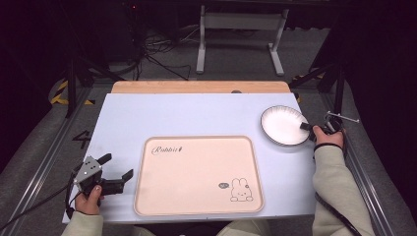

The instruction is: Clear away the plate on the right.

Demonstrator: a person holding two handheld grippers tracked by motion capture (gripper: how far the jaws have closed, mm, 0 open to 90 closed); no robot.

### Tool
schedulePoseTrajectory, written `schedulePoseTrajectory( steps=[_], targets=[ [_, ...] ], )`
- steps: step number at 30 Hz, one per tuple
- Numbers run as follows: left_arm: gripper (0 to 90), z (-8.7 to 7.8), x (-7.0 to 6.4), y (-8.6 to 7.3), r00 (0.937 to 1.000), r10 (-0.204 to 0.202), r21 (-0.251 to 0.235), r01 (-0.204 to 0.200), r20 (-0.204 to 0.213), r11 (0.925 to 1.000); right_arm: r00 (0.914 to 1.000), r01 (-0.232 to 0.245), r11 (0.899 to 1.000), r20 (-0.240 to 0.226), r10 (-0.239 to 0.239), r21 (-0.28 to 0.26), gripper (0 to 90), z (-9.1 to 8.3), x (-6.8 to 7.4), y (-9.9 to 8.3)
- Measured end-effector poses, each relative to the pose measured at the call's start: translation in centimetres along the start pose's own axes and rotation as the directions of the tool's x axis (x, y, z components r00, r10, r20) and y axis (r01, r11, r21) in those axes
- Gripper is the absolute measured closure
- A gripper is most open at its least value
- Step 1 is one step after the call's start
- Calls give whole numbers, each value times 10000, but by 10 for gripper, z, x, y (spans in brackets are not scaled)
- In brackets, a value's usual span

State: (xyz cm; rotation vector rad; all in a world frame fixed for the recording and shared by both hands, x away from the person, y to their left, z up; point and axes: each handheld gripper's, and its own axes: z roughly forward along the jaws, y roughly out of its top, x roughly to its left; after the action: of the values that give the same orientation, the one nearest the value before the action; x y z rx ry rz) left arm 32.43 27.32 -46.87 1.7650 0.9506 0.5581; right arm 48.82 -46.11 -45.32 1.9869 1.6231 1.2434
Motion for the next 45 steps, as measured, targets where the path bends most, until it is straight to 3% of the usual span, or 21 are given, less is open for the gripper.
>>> schedulePoseTrajectory(
  steps=[12, 20, 25, 36, 45],
  targets=[
    [9, 0, 0, 0, 10000, -10, 24, 10, -27, 10000, 9999, -133, 9996, -83, 131, -260, 831, -11, 7, 3],
    [9, 0, 0, 0, 10000, 7, 36, -7, 8, 10000, 9991, 372, 9979, 233, -360, -522, 845, -18, 21, 9],
    [9, 0, 0, 0, 10000, -17, 12, 17, -18, 10000, 9995, 302, 9968, 155, -292, -742, 852, -21, 29, 12],
    [9, 0, 0, 0, 10000, -9, 13, 9, -7, 10000, 9856, 1683, 9824, 322, -1662, -807, 841, -39, 52, 23],
    [9, 0, 0, 0, 10000, -3, 33, 3, 4, 10000, 9855, 1679, 9823, -93, -1693, -833, 838, -59, 57, 25]
  ],
)
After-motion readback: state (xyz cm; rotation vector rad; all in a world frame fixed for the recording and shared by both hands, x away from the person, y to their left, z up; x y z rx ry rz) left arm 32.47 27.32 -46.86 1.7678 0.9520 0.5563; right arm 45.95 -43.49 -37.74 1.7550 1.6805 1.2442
